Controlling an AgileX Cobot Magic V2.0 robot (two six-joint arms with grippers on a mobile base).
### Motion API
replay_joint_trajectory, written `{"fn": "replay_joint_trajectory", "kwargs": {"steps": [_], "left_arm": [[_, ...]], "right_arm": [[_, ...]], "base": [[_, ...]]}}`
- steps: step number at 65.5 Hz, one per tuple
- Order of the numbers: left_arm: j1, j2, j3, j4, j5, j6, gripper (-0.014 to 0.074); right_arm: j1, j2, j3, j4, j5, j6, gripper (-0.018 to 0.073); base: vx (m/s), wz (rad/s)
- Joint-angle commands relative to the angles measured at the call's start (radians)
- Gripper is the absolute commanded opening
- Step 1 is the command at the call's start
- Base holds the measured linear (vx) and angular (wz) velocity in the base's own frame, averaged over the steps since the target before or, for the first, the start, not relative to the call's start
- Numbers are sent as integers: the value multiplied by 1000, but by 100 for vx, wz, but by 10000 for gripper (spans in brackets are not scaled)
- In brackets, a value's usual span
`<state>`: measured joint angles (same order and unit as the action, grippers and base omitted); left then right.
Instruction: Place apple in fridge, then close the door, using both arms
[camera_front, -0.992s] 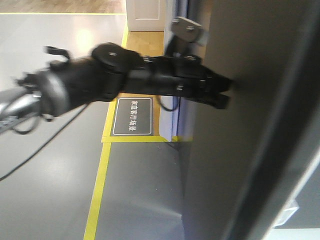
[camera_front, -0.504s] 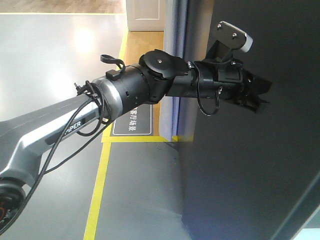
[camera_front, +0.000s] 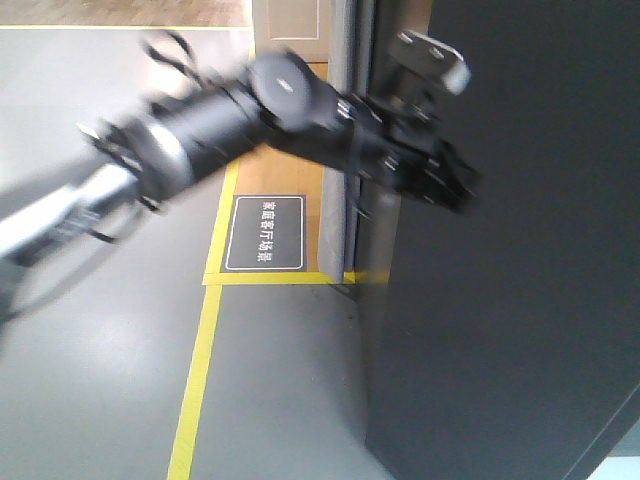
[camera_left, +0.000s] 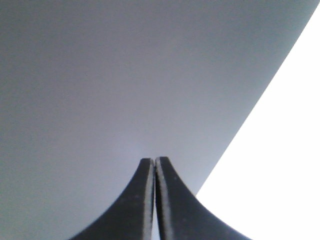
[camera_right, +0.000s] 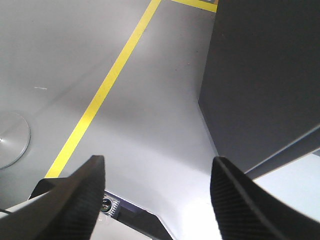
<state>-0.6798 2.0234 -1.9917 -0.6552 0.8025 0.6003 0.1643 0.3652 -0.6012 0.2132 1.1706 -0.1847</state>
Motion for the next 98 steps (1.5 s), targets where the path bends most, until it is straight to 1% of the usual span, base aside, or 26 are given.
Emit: {"fn": "replay_joint_trajectory", "kwargs": {"steps": [1, 6, 11, 26, 32, 40, 47, 53, 60, 67, 70, 75, 82, 89, 98], "left_arm": [[6, -132, -19, 91, 11, -115, -6], [6, -196, 36, 152, 13, -145, -6], [6, -262, 126, 179, -8, -156, -6], [10, -529, 503, 256, -187, -164, -6], [32, -625, 659, 258, -254, -169, -6], [89, -746, 828, 258, -328, -197, -6], [130, -830, 946, 258, -351, -198, -6], [153, -886, 1026, 258, -357, -198, -6], [162, -929, 1101, 258, -378, -197, -6], [162, -946, 1142, 257, -404, -197, -6], [162, -945, 1144, 257, -397, -197, -6], [161, -945, 1144, 257, -397, -197, -6], [161, -945, 1144, 257, -398, -197, -6], [161, -945, 1143, 257, -398, -197, -6], [161, -945, 1143, 257, -398, -197, -6]], "right_arm": [[-1, 11, -23, 12, -48, -1, 434], [-1, 11, -23, 12, -48, -1, 434], [-1, 11, -23, 12, -48, -1, 434], [-1, 11, -23, 15, -45, -1, 434], [-1, 11, -23, 23, -34, -1, 434], [-1, 11, -23, 20, -38, -2, 434], [-1, 11, -23, 18, -60, -2, 434], [-1, 11, -23, 14, -97, -2, 434], [-1, 11, -23, -4, -153, -2, 434], [-1, 11, -23, -10, -215, -2, 434], [-1, 11, -23, -10, -243, -2, 428], [-1, 11, -23, -10, -278, -2, 400], [-1, 11, -23, -10, -320, -2, 313], [-1, 11, -23, -11, -357, -2, 193], [-1, 11, -23, -38, -399, -2, 36]], "base": [[0, 0], [0, 0], [0, 0], [0, 0], [0, 0], [0, 0], [0, 0], [0, 0], [0, 0], [0, 0], [0, 0], [0, 0], [0, 0], [0, 0], [0, 0]]}}
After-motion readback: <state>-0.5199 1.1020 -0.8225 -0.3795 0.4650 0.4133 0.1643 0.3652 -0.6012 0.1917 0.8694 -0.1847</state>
